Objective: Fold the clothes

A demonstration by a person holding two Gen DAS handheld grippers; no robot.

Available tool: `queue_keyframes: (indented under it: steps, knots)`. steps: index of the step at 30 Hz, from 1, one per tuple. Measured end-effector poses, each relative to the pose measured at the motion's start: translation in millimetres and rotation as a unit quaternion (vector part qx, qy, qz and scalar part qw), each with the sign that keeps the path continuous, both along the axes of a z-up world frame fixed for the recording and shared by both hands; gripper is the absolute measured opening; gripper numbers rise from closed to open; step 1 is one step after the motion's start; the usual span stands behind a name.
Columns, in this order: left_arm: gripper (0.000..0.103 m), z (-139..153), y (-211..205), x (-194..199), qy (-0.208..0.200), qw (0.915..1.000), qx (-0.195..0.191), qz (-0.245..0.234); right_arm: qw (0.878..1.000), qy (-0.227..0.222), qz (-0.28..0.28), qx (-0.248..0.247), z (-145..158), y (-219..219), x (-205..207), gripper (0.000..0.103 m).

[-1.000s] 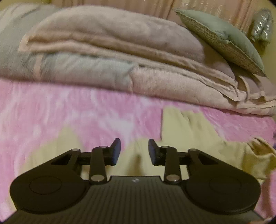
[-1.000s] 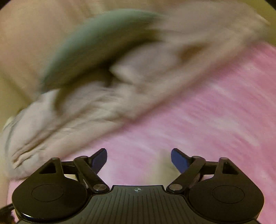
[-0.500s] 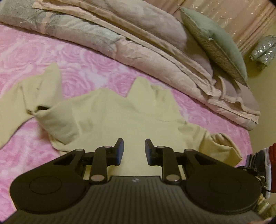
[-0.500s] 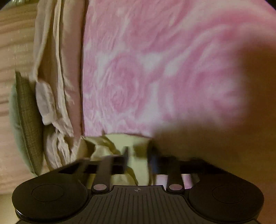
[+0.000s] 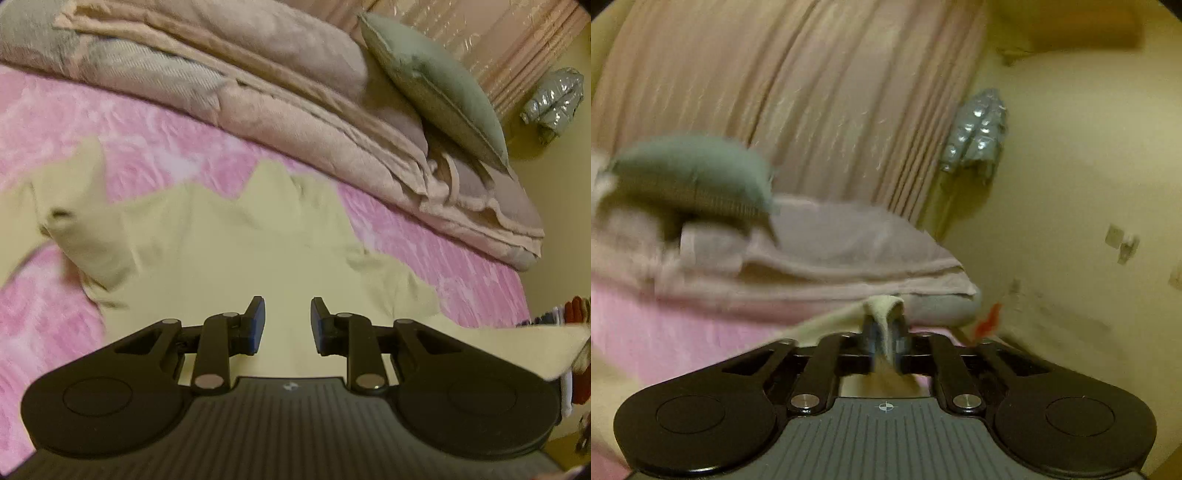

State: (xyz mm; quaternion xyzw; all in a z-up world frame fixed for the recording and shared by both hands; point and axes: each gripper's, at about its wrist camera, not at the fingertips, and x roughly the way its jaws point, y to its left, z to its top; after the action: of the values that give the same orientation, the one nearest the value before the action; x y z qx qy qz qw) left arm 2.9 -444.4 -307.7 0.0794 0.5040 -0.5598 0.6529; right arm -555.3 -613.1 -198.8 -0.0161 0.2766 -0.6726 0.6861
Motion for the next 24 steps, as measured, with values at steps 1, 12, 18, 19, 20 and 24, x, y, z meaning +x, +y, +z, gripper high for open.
queue_keyframes:
  steps: [1,12,18,19,20,24]
  knots:
    - [0.021,-2.7,-0.6,-4.2,0.004,1.0000,0.003,-0.003,0.998,0.008,-0.042,0.051,-12.3,1.6,-12.6,0.102]
    - [0.021,-14.6,0.3,-33.3,0.009,0.9985,0.036,-0.040,0.718,-0.569,-0.333,0.223,-162.3,64.5,-146.2,0.071]
    - [0.021,-17.7,9.9,-30.8,0.017,0.9988,0.040,-0.021,0.699,-0.597,-0.349,0.180,-172.5,40.4,-165.3,0.025]
    - [0.021,-18.7,12.6,-29.5,0.016,0.9988,0.042,-0.018,0.714,-0.579,-0.345,0.189,-170.7,31.9,-165.4,0.001]
    - [0.021,-19.5,15.4,-28.1,0.015,0.9988,0.044,-0.016,0.727,-0.564,-0.340,0.193,-169.1,26.2,-164.9,0.001]
    - [0.021,-17.8,32.6,-16.6,0.005,0.9989,0.047,-0.003,0.776,-0.516,-0.328,0.153,-147.1,17.8,-168.9,0.001]
